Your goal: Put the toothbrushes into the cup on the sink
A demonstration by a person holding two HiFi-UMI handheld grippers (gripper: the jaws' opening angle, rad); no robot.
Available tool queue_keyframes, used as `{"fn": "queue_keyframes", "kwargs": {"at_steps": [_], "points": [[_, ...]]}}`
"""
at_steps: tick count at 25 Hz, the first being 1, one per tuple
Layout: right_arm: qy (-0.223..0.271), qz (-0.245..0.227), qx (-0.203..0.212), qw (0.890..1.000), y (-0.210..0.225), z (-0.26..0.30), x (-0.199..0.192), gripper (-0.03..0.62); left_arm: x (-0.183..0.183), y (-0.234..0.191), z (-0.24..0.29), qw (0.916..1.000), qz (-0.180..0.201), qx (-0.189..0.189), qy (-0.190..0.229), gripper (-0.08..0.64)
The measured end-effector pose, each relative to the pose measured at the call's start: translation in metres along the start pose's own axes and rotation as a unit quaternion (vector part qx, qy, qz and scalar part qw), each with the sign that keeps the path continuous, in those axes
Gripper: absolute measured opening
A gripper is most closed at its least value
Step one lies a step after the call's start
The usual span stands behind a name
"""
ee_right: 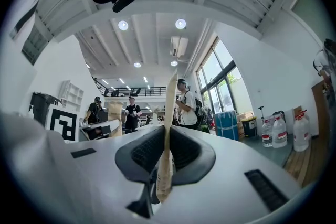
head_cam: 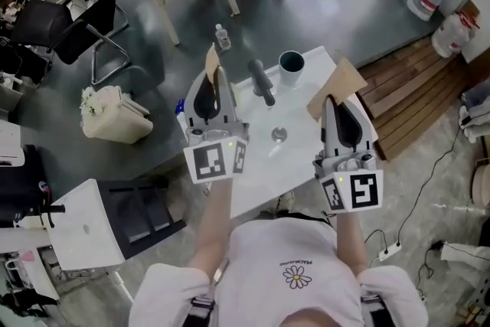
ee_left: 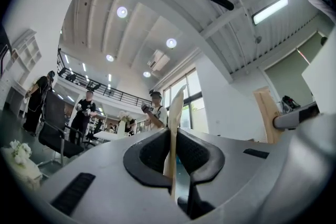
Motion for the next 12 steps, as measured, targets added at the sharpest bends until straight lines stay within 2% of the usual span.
{"fn": "queue_keyframes", "kwargs": {"at_steps": [5,9,12], "points": [[-0.013,0.001,-0.004,1.0,0.005,0.002,-0.008,0.026,-0.047,-0.009,0.009,0.9996,0.014,0.002,-0.024,0.035],[-0.025,0.0,-0.002,1.0,0.004,0.005,-0.014,0.026,-0.079,-0.02,0.01,0.9987,0.004,0.013,-0.049,0.035],[-0.031,-0.002,0.006,1.0,0.003,0.008,-0.018,0.026,-0.091,-0.026,0.009,0.9986,-0.002,0.021,-0.05,0.035]]}}
Point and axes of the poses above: the fingertips, and each gripper's own axes: z forward along the fingers, y to its right, x out of its top, the point moved 5 cm from there along -z, backward along the fingers, and after that the axes turned 3 degrees about -x, right-handed, at the moved point
